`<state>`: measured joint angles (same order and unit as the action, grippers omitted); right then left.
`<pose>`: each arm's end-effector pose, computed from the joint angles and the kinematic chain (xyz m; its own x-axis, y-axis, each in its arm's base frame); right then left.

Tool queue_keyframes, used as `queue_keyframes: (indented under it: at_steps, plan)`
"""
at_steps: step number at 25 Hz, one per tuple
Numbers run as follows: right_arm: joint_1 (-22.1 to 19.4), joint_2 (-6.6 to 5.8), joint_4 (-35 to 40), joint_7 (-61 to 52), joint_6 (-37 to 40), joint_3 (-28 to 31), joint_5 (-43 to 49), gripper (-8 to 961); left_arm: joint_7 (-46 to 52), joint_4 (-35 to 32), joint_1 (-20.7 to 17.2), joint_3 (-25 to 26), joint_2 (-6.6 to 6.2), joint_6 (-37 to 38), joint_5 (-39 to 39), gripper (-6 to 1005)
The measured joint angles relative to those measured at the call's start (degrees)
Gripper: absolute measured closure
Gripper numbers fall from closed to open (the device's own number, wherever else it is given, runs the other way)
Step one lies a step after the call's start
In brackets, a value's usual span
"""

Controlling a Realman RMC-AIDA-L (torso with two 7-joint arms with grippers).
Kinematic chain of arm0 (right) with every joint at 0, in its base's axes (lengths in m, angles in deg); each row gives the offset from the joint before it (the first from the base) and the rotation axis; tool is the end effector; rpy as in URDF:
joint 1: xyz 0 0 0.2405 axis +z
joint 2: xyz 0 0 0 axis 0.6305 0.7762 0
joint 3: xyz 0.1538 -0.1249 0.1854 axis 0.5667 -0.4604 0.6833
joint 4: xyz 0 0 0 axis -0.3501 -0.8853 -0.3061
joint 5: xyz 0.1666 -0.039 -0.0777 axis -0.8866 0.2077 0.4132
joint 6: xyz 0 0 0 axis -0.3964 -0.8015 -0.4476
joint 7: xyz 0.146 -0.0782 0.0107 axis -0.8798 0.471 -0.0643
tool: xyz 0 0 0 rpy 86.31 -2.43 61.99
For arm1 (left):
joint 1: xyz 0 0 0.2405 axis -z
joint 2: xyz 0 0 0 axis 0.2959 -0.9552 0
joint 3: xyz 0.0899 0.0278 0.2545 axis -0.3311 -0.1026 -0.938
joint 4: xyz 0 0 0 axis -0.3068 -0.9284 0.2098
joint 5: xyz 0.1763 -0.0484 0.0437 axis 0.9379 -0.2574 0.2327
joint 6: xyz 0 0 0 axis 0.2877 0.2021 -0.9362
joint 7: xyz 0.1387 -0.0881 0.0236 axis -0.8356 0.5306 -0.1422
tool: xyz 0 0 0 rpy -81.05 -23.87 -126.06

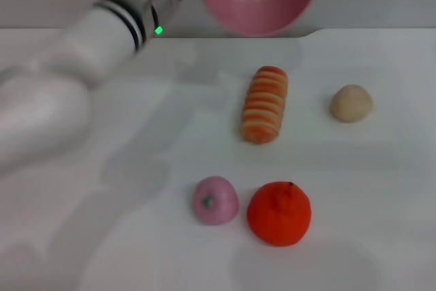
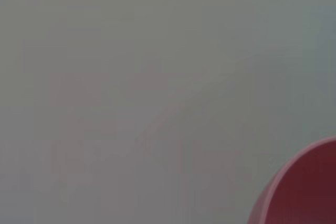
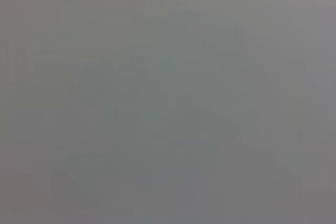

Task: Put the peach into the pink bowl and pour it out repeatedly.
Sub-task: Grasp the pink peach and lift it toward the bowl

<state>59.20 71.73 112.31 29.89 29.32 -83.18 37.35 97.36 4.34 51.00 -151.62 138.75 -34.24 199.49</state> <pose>0.2688 0.3832 0.1284 0.5857 0.3961 -0.7071 -0.7088 -0.1727 -0.6839 -0.1199 0.4314 -0.0539 0.9229 -0.1990 0.3297 0.2211 -0.4274 -0.8766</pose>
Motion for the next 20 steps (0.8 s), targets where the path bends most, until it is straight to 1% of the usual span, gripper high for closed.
queue_keyframes:
  at_steps: [1,2,3,4,5,6,7,8,9,11,12,13,14,16,17,18,19,20]
  plan:
    - [-0.02,-0.02,0.14,-0.05,-0.25,-0.71,0.03,476,0.81,0.01,2.23,5.42,-0.08,9.32,-0.02,965]
    - [-0.09,-0.04,0.42,-0.25,-0.81,-1.42,0.05,476,0.81,0.01,2.23,5.42,-0.08,9.32,-0.02,965]
    - [-0.19,-0.06,0.88,-0.63,-1.49,-2.39,0.18,476,0.98,1.55,7.06,16.95,-0.11,25.12,-0.03,965]
    - [-0.32,-0.08,1.53,-1.38,-2.44,-3.44,0.65,476,0.92,2.15,8.25,20.26,-0.17,29.15,0.0,965]
    - [-0.42,-0.11,2.1,-2.39,-3.17,-3.98,1.53,476,0.71,2.93,9.73,24.5,-0.28,34.92,0.15,965]
    - [-0.48,-0.14,2.96,-4.13,-4.06,-4.52,3.4,476,0.41,3.35,11.14,29.58,-0.4,39.1,0.37,965]
    - [-0.5,-0.16,3.96,-6.46,-4.73,-4.8,6.05,476,0.41,3.35,11.14,29.58,-0.4,39.1,0.37,965]
    - [-0.56,-0.17,6.58,-12.36,-5.86,-4.9,13.36,476,-0.17,3.4,12.25,35.91,-0.75,44.74,0.9,965]
    - [-0.56,-0.17,6.58,-12.36,-5.86,-4.9,13.36,476,-0.46,3.29,12.76,40.01,-1.12,48.7,1.66,965]
    - [-0.69,-0.17,10.62,-20.27,-6.54,-5.11,23.81,476,-0.6,3.06,13.21,44.61,-1.68,52.82,2.95,965]
    - [-0.75,-0.15,12.96,-25.07,-6.55,-5.45,29.74,476,-0.6,3.06,13.21,44.61,-1.68,52.82,2.95,965]
    - [-0.77,-0.15,15.74,-30.53,-6.44,-5.92,35.99,476,-0.49,2.98,13.3,48.07,-2.32,55.92,4.54,965]
    - [-0.7,-0.15,18.28,-35.25,-6.22,-6.48,41.27,475,-0.28,2.95,13.17,50.27,-2.87,58.0,5.77,965]
    - [-0.41,-0.18,23.9,-46.22,-5.26,-7.96,54.22,475,-0.05,2.97,12.86,51.95,-3.38,59.97,6.57,965]
    - [-0.12,-0.17,26.57,-51.14,-4.31,-8.84,60.17,475,0.04,3.04,12.57,53.28,-3.84,62.21,7.2,965]
    - [0.83,-0.16,31.2,-59.71,-0.85,-10.12,69.64,475,0.06,3.03,12.5,53.5,-3.9,62.53,7.26,965]
    - [0.83,-0.16,31.2,-59.71,-0.85,-10.12,69.64,475,0.16,3.04,12.2,54.27,-4.11,63.99,7.68,965]
    - [1.78,-0.13,33.1,-64.14,1.54,-10.59,73.66,475,0.37,3.04,11.86,54.58,-4.2,64.69,7.89,965]
